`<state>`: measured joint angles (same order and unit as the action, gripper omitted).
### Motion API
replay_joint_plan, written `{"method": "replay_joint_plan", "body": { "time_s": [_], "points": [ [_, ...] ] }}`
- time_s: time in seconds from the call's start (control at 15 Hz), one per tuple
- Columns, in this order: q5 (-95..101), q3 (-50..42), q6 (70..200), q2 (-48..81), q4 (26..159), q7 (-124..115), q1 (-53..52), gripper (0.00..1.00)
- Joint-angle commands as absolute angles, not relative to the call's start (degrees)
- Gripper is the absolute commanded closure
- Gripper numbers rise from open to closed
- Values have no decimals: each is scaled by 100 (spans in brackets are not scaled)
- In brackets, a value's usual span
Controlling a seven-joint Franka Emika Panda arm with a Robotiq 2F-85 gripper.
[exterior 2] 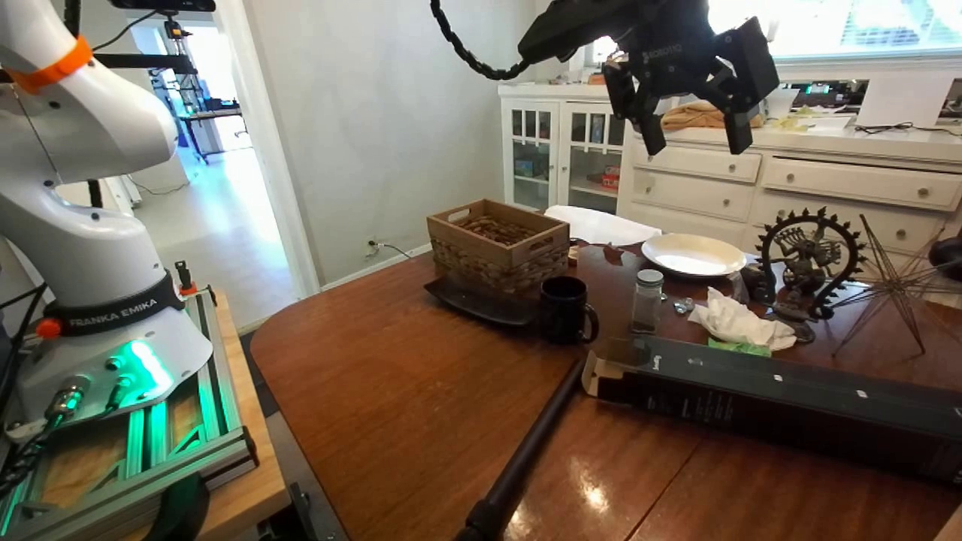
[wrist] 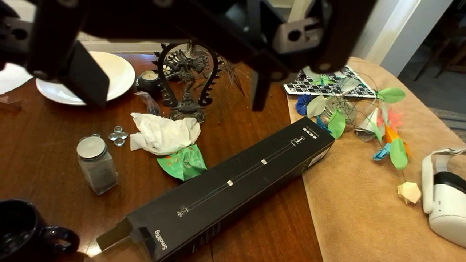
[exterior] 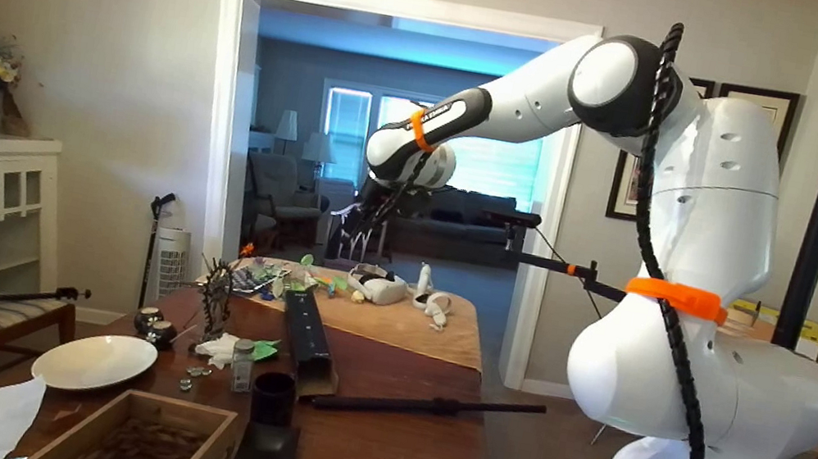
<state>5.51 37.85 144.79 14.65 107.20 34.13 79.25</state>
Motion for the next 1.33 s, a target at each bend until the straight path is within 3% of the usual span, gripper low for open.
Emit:
{"method": "replay_joint_plan", "body": {
  "time_s": [0.0, 0.2, 0.67, 1.27],
  "points": [
    [120, 2885, 14492, 1339, 10701, 3684, 7101, 0],
    [141, 2822, 14441, 1326, 10796, 3530, 7080, 0],
    [-170, 658, 13720, 1360, 10922, 3032, 5323, 0],
    [-2427, -177, 11948, 1440, 10941, 5716, 4883, 0]
  ]
}}
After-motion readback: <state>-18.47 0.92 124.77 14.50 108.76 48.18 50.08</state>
